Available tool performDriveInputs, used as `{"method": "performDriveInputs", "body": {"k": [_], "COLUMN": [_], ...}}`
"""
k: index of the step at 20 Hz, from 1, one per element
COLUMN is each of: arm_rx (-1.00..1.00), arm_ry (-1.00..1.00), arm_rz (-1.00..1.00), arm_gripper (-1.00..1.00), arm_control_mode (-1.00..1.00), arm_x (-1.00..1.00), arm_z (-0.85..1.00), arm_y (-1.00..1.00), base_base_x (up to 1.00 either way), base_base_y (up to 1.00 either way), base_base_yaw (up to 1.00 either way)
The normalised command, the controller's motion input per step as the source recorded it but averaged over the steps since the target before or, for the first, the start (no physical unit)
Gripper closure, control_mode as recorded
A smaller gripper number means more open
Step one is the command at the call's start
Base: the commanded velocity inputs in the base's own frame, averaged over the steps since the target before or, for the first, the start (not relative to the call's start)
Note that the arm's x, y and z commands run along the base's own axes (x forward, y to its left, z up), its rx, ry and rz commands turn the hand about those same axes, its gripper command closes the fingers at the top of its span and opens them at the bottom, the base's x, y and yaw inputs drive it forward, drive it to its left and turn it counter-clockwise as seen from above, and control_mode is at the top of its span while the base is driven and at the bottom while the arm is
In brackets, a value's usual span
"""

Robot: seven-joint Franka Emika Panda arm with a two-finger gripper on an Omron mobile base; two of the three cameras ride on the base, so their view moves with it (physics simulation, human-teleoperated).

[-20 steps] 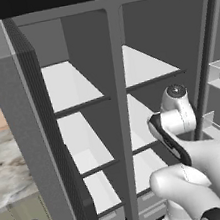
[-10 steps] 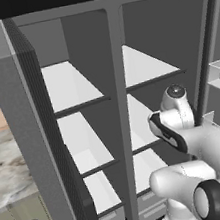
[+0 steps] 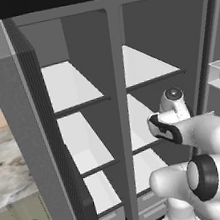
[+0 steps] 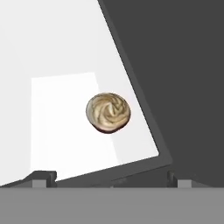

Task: Take the cupcakes from the fridge and place them on the empty tray on the dining counter.

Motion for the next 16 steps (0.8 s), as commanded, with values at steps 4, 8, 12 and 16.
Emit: {"method": "performDriveInputs", "body": {"k": [4,8,12,16], "arm_rx": [0.0,0.0,0.0,0.0], "arm_ry": [0.0,0.0,0.0,0.0], "arm_rz": [-0.01,-0.02,0.0,-0.01], "arm_gripper": [-1.0,-1.0,-1.0,-1.0], "arm_control_mode": [-1.0,-1.0,-1.0,-1.0], "arm_x": [0.19,0.32,0.37,0.28], "arm_z": [-0.29,-0.24,-0.2,-0.24], "arm_y": [-0.13,-0.03,0.0,0.0], "base_base_x": [0.0,0.0,0.0,0.0], "base_base_y": [0.0,0.0,0.0,0.0], "base_base_yaw": [0.0,0.0,0.0,0.0]}}
